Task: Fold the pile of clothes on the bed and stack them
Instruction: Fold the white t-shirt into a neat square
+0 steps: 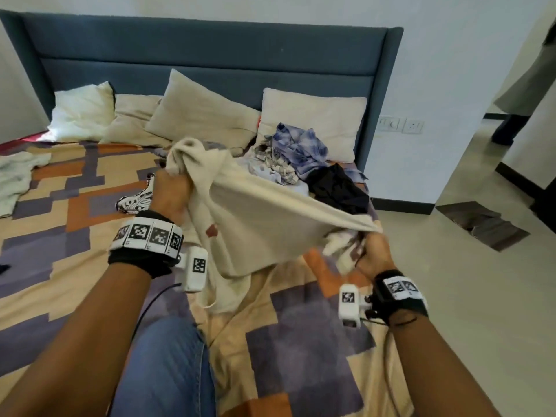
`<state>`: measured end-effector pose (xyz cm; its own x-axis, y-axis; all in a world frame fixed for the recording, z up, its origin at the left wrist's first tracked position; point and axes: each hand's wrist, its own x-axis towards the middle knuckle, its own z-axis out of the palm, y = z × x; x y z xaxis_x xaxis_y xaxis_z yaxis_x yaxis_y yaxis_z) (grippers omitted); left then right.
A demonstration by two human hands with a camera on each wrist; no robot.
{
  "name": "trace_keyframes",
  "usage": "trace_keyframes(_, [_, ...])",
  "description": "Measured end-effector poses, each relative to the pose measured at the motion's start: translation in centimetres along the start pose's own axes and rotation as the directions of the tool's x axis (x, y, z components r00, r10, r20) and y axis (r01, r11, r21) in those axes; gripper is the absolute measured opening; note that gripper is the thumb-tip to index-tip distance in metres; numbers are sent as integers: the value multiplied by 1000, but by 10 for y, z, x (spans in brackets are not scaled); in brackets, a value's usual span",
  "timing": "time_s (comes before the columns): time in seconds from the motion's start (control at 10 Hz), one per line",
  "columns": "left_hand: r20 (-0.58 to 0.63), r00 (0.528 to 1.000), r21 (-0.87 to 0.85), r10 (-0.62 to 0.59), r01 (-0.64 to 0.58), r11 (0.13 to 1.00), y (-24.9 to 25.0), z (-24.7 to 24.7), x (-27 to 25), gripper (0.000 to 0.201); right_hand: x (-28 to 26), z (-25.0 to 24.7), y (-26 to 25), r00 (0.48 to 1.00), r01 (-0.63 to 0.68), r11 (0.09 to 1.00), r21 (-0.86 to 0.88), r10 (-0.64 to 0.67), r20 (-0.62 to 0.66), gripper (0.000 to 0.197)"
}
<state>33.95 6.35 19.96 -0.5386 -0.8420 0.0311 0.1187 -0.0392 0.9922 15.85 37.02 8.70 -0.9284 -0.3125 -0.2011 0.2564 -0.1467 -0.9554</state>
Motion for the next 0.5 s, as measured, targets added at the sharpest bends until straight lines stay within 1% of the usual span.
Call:
trace_keyframes(0.1, [7,998,83,-55,54,995,-19,-3,16,36,-2,6,-33,971,35,905,425,-131,200,40])
trace_keyframes(0.2, [75,992,238,-99,79,968,-50,-6,28,43,-11,9,-58,906,304,882,359,-384,178,50])
trace_keyframes(0.3, [156,966,563,-207,85,822,-83,-14,40,55,42,-26,7,968,157,916,-369,-218,-128,37])
trace_keyframes(0.4, [185,876,824,-446,109,556,-120,-17,35,61,51,-34,42,995,97,571,-815,-88,57,55])
trace_keyframes(0.5, [127,799,921,-588,125,368,-166,-8,23,59,31,-29,92,950,147,128,-981,256,176,70])
